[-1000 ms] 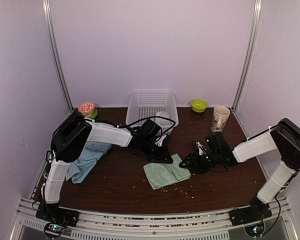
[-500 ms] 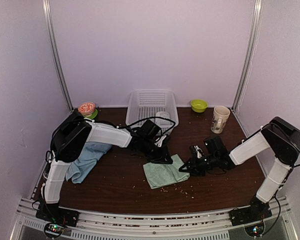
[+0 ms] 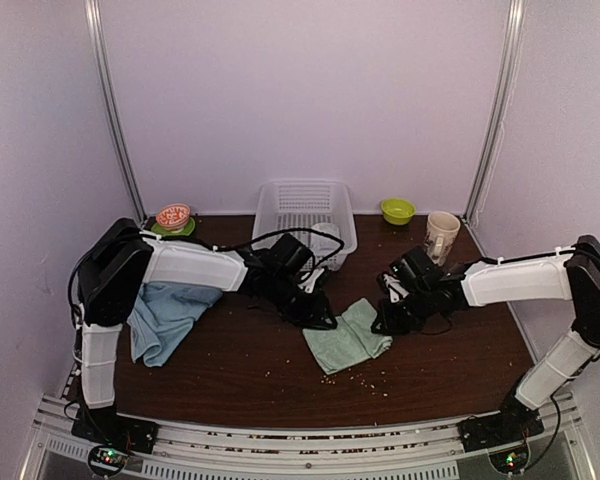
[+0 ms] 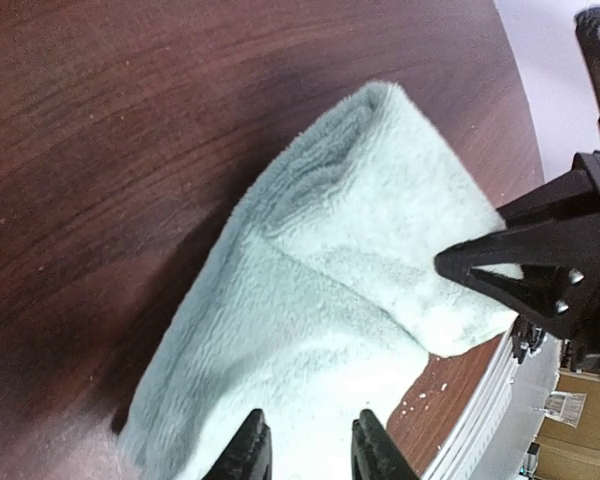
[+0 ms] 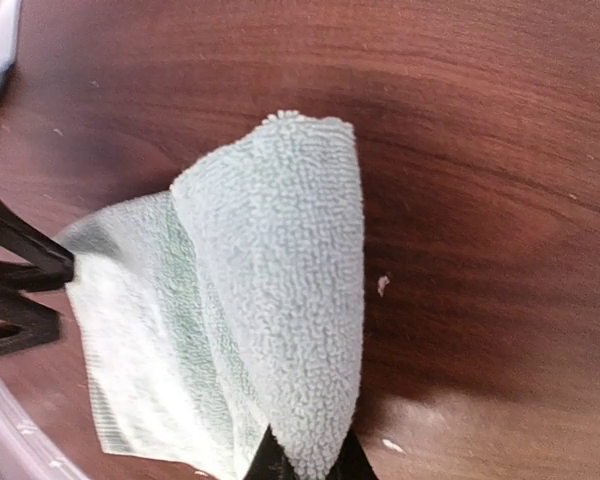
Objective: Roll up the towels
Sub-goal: Roll the towel at the center of the board.
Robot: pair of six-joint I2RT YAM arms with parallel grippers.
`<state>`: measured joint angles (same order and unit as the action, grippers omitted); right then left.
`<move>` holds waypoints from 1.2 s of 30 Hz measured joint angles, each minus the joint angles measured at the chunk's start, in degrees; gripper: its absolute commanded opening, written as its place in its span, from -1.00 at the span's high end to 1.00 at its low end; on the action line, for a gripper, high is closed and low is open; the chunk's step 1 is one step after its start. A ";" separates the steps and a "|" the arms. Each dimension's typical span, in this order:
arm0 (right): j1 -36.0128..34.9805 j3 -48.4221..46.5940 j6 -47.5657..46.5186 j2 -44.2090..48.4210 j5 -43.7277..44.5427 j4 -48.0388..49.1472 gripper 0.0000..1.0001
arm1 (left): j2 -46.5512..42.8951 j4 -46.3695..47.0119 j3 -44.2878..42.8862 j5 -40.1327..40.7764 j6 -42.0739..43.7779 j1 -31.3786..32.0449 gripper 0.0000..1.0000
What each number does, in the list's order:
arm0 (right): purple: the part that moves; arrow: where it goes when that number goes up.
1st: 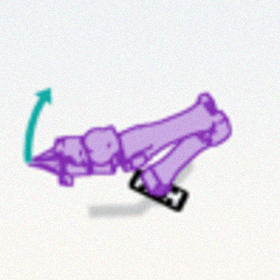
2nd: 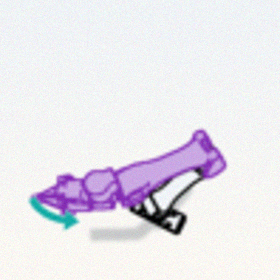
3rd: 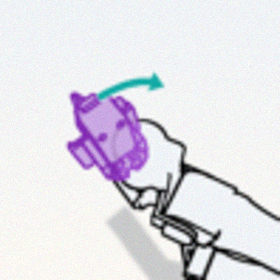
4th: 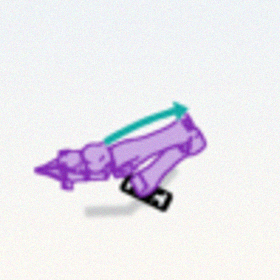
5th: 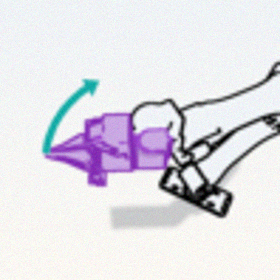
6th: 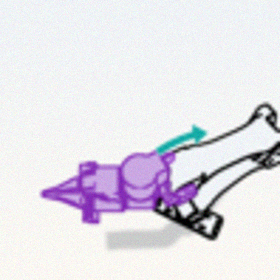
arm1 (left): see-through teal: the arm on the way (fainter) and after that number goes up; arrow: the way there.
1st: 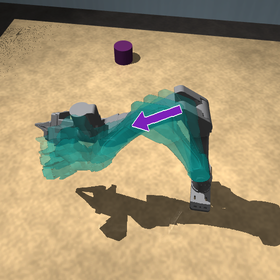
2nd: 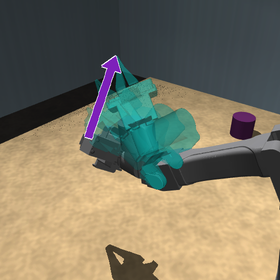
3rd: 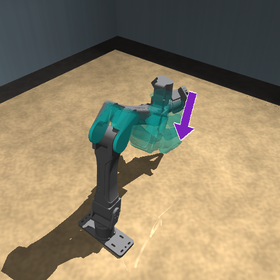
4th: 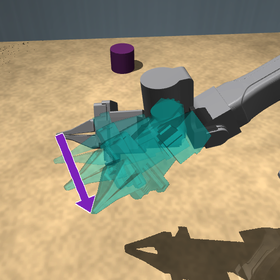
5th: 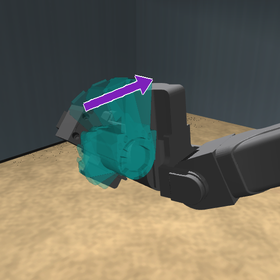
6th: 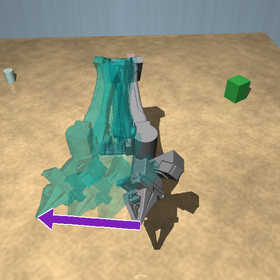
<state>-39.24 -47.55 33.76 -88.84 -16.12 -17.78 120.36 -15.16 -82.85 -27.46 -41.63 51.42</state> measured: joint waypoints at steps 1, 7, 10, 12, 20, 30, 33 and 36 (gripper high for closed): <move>-1.44 -0.98 -0.63 0.00 2.80 -2.29 1.00 | -0.92 0.09 0.66 0.26 0.00 0.00 0.45; -9.51 -7.43 -1.66 -2.14 16.68 -12.28 1.00 | -2.67 1.92 3.91 0.72 -0.20 0.00 0.46; -12.61 -10.62 -1.42 -4.46 22.51 -16.15 1.00 | -2.62 1.90 5.11 1.14 -0.28 0.00 0.48; -14.45 -12.98 -1.03 -6.03 25.97 -18.75 1.00 | -2.60 1.95 5.64 1.68 -0.33 0.00 0.50; -17.99 -16.68 -0.09 -8.22 32.76 -23.39 1.00 | -3.28 3.61 9.77 3.06 -0.52 0.00 0.52; -19.71 -17.05 0.55 -8.81 35.08 -24.59 1.00 | -4.52 4.52 11.65 4.22 -2.25 0.02 0.58; -20.76 -18.01 0.52 -10.16 35.58 -24.72 1.00 | -4.17 5.25 11.63 4.07 -2.82 0.09 0.59; -21.86 -19.26 0.50 -11.65 35.85 -24.76 1.00 | -3.61 5.73 11.63 3.82 -3.08 0.17 0.59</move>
<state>-61.10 -66.81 34.26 -100.49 19.73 -42.54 116.75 -9.43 -71.22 -23.64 -44.71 51.59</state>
